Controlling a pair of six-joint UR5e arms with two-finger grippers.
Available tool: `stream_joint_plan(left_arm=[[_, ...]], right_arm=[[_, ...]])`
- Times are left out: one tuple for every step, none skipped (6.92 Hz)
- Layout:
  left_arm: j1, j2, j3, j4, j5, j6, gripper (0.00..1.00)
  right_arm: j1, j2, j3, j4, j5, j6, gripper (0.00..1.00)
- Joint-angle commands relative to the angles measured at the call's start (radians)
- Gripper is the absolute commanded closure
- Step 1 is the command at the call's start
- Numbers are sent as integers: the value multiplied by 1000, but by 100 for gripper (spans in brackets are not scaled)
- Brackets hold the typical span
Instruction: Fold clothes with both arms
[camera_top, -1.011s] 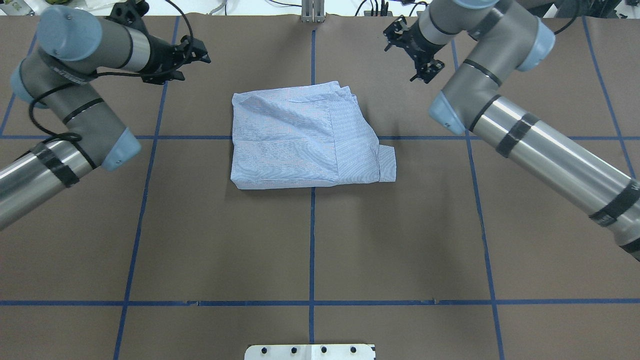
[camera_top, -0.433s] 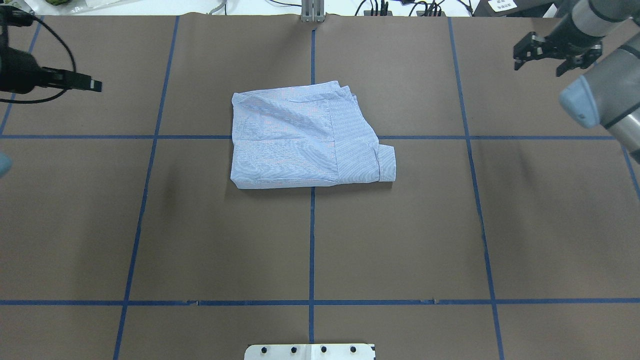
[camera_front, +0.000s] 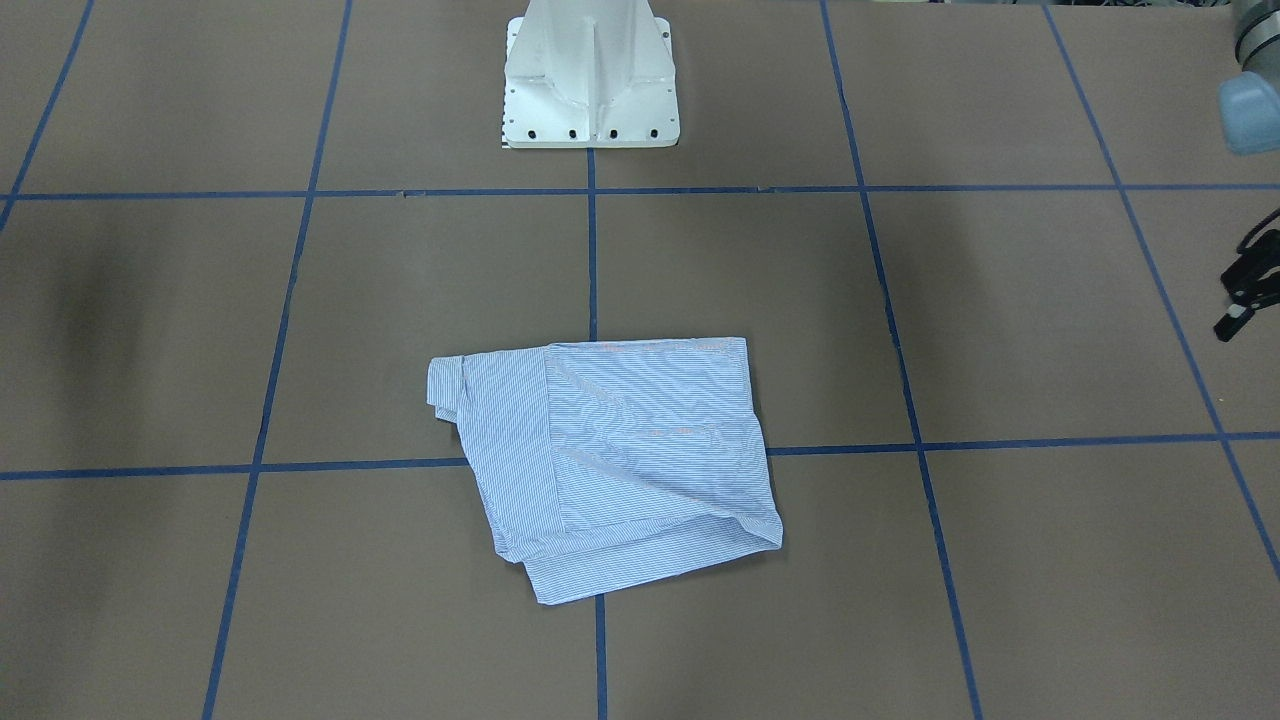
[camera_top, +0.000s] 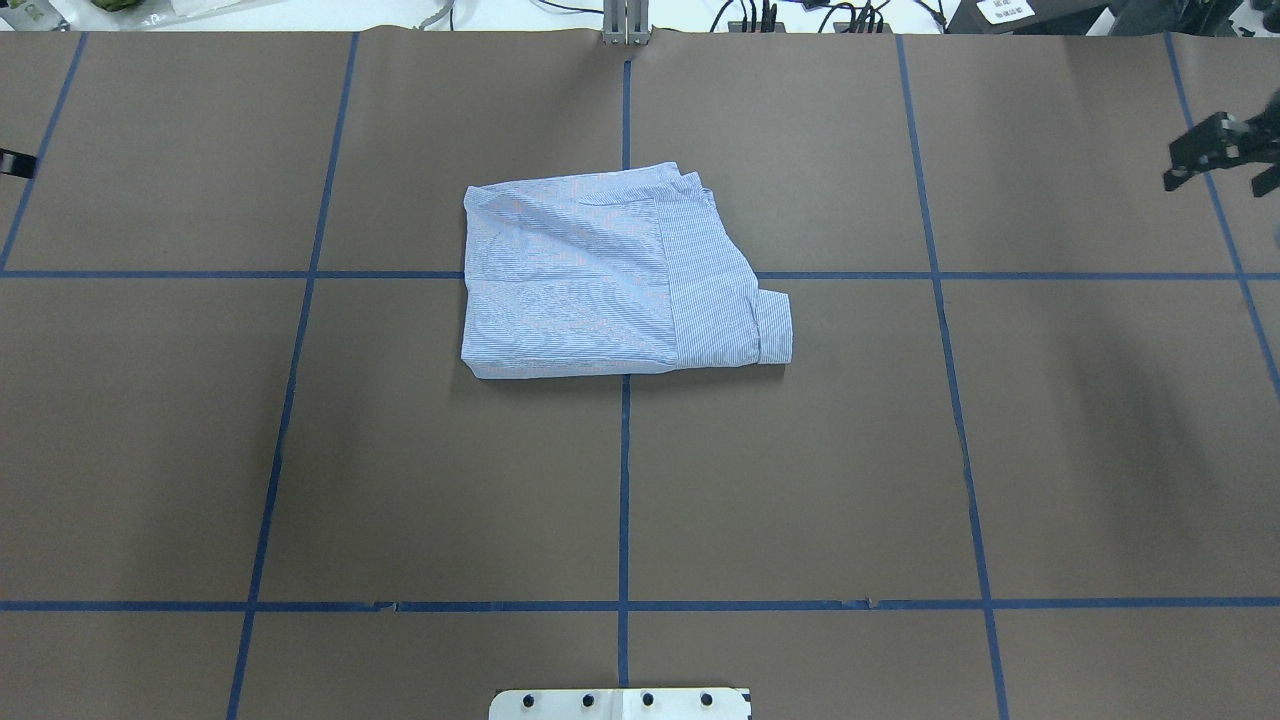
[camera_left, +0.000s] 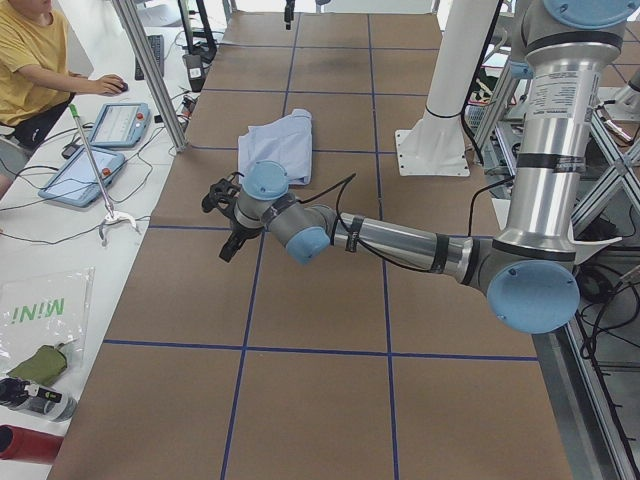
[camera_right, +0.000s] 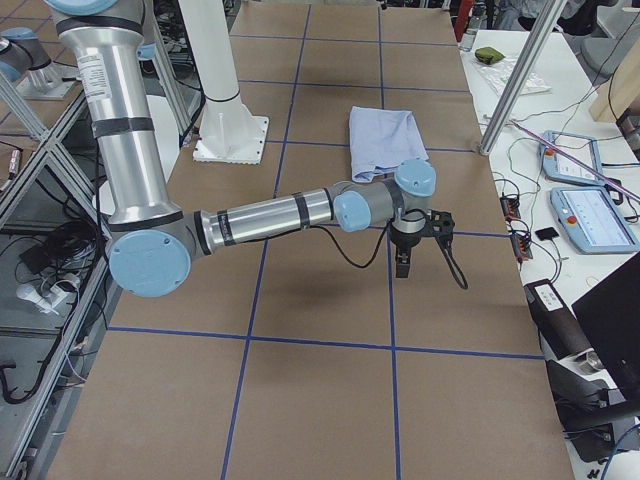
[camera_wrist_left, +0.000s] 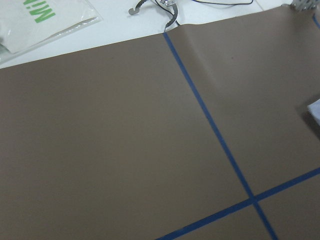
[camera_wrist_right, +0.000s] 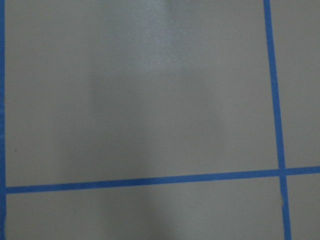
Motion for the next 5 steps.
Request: stream_joint_plan(left_arm=[[-122,21,0,147,5,213,1],[-156,29,3,159,4,239,1],[-153,30,-2,178,9,241,1],[-156,40,-11,178,9,244,1],[-157,79,-35,173,6,244,1]], right_arm=[[71,-83,17,-5,11,-164,0],[87,-88,2,-12,8,-208,0],[108,-92,15,-14,8,-216,0],[108,-98,12,-12,8,-218,0],[108,-106,17,-12,9,-218,0]])
